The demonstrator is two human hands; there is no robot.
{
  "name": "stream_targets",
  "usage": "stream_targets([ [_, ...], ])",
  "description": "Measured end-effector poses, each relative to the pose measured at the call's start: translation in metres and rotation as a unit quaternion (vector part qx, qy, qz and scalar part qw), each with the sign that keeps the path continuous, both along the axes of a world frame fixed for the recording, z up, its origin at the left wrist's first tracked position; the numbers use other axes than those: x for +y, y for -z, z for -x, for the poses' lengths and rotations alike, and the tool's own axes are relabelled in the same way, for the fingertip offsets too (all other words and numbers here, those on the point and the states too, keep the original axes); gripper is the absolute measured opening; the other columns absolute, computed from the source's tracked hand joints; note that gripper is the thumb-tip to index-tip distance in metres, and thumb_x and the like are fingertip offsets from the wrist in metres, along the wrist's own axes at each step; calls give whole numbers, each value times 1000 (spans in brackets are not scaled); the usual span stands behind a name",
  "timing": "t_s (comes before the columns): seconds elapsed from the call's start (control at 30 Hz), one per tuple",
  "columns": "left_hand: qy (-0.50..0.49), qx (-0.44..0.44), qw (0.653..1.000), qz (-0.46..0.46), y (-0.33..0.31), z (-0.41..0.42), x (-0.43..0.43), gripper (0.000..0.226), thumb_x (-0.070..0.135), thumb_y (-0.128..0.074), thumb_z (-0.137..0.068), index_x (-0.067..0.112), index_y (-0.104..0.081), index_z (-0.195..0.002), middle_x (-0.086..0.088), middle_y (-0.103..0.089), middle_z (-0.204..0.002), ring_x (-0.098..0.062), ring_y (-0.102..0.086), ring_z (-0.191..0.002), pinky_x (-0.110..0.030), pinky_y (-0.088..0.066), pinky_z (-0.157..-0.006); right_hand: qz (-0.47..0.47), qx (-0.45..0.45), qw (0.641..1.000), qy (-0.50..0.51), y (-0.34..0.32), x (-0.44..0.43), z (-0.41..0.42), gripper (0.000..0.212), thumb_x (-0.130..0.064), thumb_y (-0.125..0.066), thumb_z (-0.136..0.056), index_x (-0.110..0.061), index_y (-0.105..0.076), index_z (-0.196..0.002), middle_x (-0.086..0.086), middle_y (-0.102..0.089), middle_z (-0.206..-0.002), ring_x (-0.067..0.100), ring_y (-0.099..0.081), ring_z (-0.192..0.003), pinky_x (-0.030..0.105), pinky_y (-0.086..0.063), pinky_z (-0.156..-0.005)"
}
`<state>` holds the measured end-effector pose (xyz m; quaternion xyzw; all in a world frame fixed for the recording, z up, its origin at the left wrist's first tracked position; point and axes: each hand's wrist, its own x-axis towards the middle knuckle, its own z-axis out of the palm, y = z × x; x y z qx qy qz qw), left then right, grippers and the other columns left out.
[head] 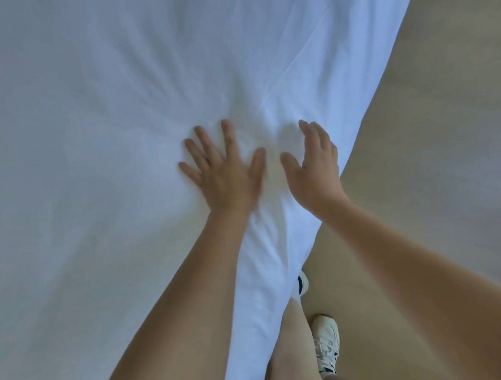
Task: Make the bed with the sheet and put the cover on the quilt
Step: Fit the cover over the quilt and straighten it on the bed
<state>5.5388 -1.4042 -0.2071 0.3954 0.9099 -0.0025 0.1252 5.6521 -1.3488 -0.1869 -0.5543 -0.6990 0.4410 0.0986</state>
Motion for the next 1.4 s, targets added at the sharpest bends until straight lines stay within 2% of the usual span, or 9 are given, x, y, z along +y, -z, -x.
stream_targets([
  [0.17,502,-41,851,147,42,-72,21,48,44,-52,-82,17,-64,-120,-8,-58,-124,-33,-40,-128,-57,0,-111,-48,-63,997,-19,21,88,-8,59,-15,-54,-90,-18,-33,-145,3,-16,-157,25,-13,-143,47,-19,-114],
  [0.23,572,-141,802,95,34,-64,22,13,22,-60,-80,13,-70,-83,-4,-60,-80,-28,-55,-95,-53,-28,-108,-49,-50,997,-37,24,117,-7,60,-17,-57,-89,-19,-34,-144,5,-18,-156,28,-16,-142,52,-27,-110],
  [0.37,416,-171,854,-261,-16,25,78,21,17,-56,-78,6,-71,-87,-8,-70,-91,-28,-59,-96,-40,-46,-88,-70,-44,996,-22,20,161,8,64,-30,-52,-86,-20,-32,-146,7,-17,-156,28,-14,-142,52,-26,-111],
  [0.57,-45,11,994,-96,-2,105,250,59,41,-35,-94,20,-27,-149,-14,-18,-156,-35,-13,-144,-59,-8,-113,-72,-79,994,-30,22,196,15,61,-38,-48,-92,-29,-25,-148,-4,-11,-159,21,-5,-146,40,-11,-114],
  [0.8,506,-56,857,-81,-9,12,272,51,32,-42,-76,16,-65,-118,-7,-54,-136,-27,-43,-130,-61,-35,-101,49,-124,976,171,18,339,-26,61,-30,-48,-93,-18,-24,-149,7,-23,-155,28,-20,-142,44,-19,-113],
  [0.97,120,15,975,-184,-45,111,411,62,28,-49,-86,10,-35,-143,-14,-31,-151,-32,-22,-141,-55,-18,-109,-254,-42,950,-178,20,429,18,60,-37,-42,-89,-16,-35,-145,8,-31,-153,28,-21,-142,46,-15,-110],
  [1.07,-224,34,963,-146,-26,92,511,59,31,-38,-97,12,-20,-150,-9,-18,-157,-28,-12,-145,-51,-9,-113,-75,-142,976,-144,70,513,-25,67,-56,-30,-90,-28,-20,-150,-5,-13,-159,15,-6,-146,48,-9,-116],
  [1.23,293,-182,937,-51,2,-81,578,54,35,-28,-82,13,-64,-116,-9,-68,-113,-28,-61,-111,-48,-10,-110,37,-213,976,35,67,626,-70,56,-24,-45,-93,-12,-29,-146,9,-21,-155,27,-15,-142,46,-17,-112],
  [1.4,48,-67,964,-255,-51,40,646,49,22,-42,-85,3,-52,-129,-11,-60,-127,-16,-51,-119,-52,-21,-110,-73,-13,997,30,25,692,-6,63,-34,-41,-87,-15,-32,-146,5,-26,-155,26,-21,-142,40,-17,-112],
])
